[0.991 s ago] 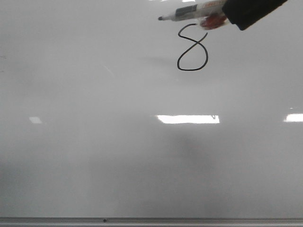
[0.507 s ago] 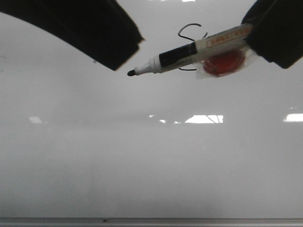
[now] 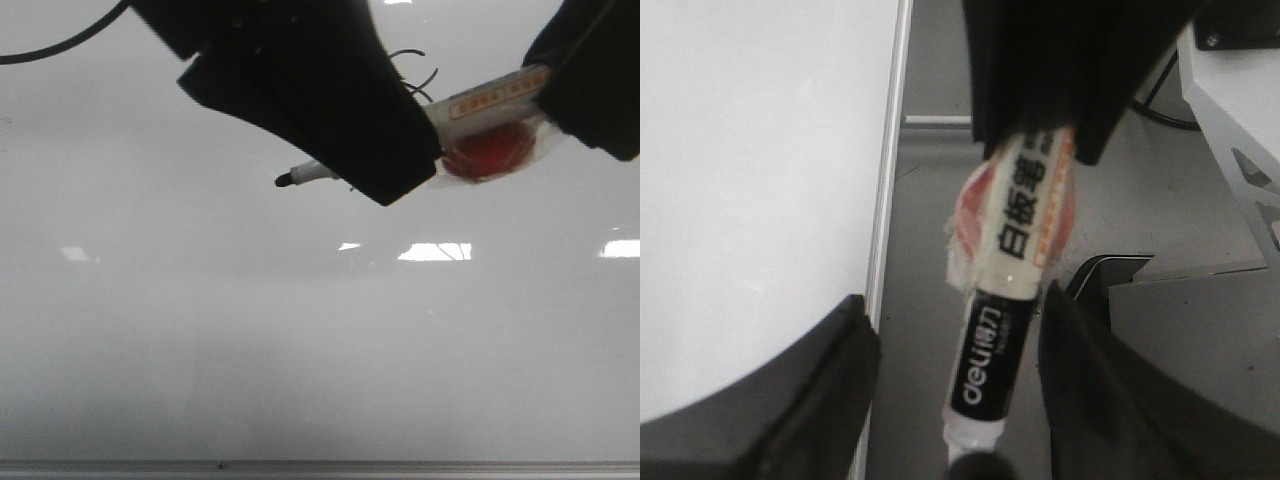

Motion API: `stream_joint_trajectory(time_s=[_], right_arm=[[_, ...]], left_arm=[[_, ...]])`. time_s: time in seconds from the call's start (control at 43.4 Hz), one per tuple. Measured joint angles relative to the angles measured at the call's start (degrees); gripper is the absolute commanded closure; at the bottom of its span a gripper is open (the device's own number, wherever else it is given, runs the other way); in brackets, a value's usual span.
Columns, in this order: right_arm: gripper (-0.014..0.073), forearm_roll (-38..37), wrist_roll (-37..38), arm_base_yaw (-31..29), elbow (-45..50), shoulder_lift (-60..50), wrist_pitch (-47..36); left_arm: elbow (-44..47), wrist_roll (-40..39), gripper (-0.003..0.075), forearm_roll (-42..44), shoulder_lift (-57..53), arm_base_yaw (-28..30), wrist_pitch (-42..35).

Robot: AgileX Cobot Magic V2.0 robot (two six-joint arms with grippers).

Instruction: Write number 8 on whiteboard

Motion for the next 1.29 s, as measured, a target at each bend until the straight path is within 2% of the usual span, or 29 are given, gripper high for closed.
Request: stream_joint_trajectory(time_s=[0.253, 0.323, 0.415, 0.507, 0.576, 0.645, 0.76, 0.899, 1.014, 1.106, 1.29], right_arm=[[0.0686, 0.00, 0.00, 0.00, 0.00, 0.00, -0.20], [0.0643, 0.00, -0.11, 0.00, 0.00, 0.00, -0.20], [0.0481, 0.00, -0.23, 0.00, 0.00, 0.00, 0.03], [0.0214, 0.00, -0.23, 0.00, 0.00, 0.00, 0.03], [0.0081, -0.22, 0.06, -0.28, 0.00, -0.14, 0.03], [0.0026, -1.56, 1.75, -1.48, -0.38, -0.52, 1.22], [0.0043, -6.80, 8.37, -5.46, -1.26, -2.79, 2.47], [0.0043, -11.38, 15.51, -11.11, -1.26, -6.00, 2.88], [0.0043, -12.30, 17.35, -14.93, -1.29, -6.96, 3.20], [0.0043, -12.53, 17.68, -15.99, -1.29, -7.10, 3.18], [0.0043, -12.53, 17.80, -16.11, -1.29, -7.10, 3.18]], left_arm=[[-0.14, 3.27, 0.0614, -0.22, 0.36, -0.32, 0.85], [-0.14, 3.45, 0.0656, -0.22, 0.36, -0.32, 0.95], [-0.14, 4.18, 0.0699, 0.00, 0.36, -0.32, 1.45], [-0.14, 4.33, 0.0701, 0.00, 0.36, -0.41, 1.43], [-0.14, 2.93, 0.0701, 1.13, 0.36, -0.41, 1.43], [-0.18, -1.36, 0.0701, 4.84, 0.25, -0.41, 1.43], [-0.18, -14.02, 0.0701, 16.42, -2.00, 0.88, 2.32], [-0.18, -33.82, 0.0701, 32.47, -5.47, 4.78, 4.60], [-0.18, -49.23, 0.0701, 42.22, -8.06, 10.42, 7.18], [-0.18, -57.73, 0.0701, 46.07, -9.41, 16.70, 8.22], [1.09, -64.65, 0.0701, 47.49, -9.63, 29.27, 5.71]])
